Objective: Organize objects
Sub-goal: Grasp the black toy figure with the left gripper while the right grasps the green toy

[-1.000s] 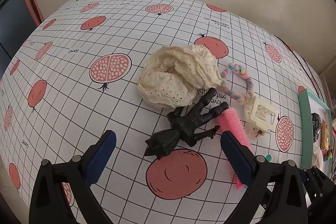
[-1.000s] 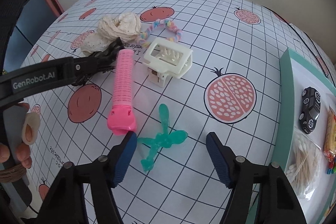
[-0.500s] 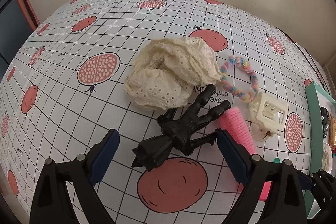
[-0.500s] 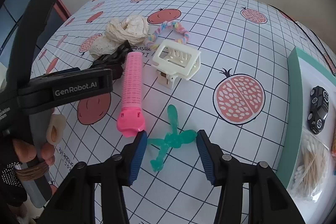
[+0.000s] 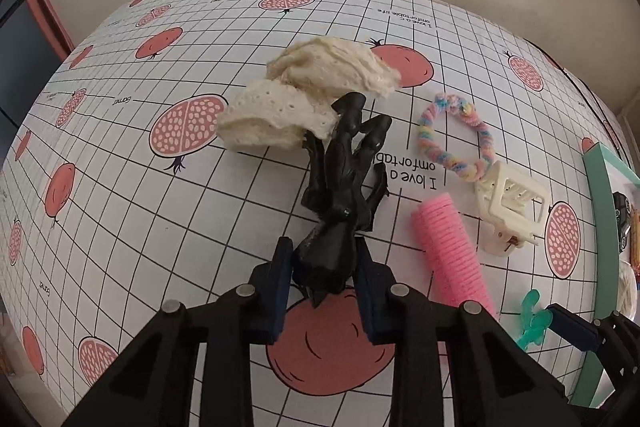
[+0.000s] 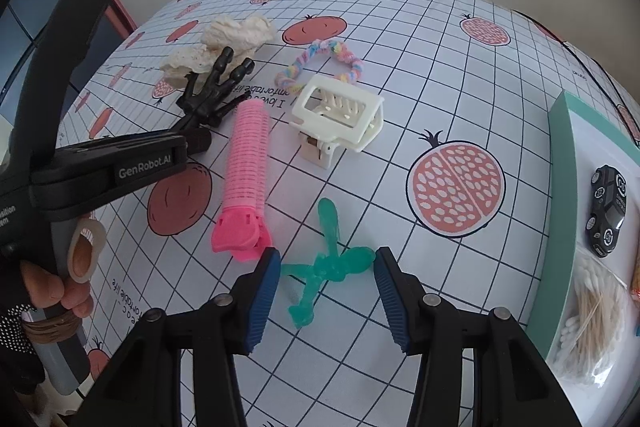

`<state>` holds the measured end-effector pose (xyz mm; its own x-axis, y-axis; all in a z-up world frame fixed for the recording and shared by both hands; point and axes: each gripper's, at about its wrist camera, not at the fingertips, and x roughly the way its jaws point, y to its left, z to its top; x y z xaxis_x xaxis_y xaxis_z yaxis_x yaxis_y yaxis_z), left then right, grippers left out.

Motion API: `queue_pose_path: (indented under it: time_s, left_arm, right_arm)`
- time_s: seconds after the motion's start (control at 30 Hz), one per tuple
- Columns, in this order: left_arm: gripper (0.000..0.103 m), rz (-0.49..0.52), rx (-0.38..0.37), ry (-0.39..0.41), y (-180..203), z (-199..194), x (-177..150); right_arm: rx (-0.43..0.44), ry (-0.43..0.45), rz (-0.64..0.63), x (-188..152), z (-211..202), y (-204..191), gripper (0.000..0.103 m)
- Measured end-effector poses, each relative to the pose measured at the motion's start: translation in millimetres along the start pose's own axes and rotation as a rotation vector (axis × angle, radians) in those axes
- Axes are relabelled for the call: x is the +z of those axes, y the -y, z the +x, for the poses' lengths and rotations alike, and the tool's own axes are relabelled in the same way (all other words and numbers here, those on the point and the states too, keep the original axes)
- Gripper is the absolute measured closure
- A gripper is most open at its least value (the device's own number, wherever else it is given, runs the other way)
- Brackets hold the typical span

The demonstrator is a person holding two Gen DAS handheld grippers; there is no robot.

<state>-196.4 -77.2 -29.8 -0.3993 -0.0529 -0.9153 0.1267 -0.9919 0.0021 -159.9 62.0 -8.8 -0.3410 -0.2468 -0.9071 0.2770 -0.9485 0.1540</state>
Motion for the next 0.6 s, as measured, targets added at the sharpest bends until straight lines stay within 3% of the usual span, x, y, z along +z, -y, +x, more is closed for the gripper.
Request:
queue_pose_path:
  time_s: [0.1,0.13,0.3,0.37,0.6]
  left_arm:
    - [0.073,0.0,-0.004,-0.006,-4,-2,-4]
    - [0.073,-0.003,-0.006,-0.011,-6,-3,-5]
    - [0.073,-0.019,-0.017,-0.029,-13,-5,-9]
    - [0.073,-0.025,-0.019,-0.035,-13,-6,-10]
    - [0.073,-0.043,-0.026,-0.025,-12,-15,-7]
  right_arm:
    - [0.0,0.002,0.016,1,-1,3,0.055]
    - [0.0,0.003,0.032,1,-1,5,0.062]
    - [0.023,0.005,0.056,2,-3,10,0.065]
    - [0.029,0.015,0.071,3,-7,13,0.072]
    - [0.027,0.013,0.065,3,-8,12,0.073]
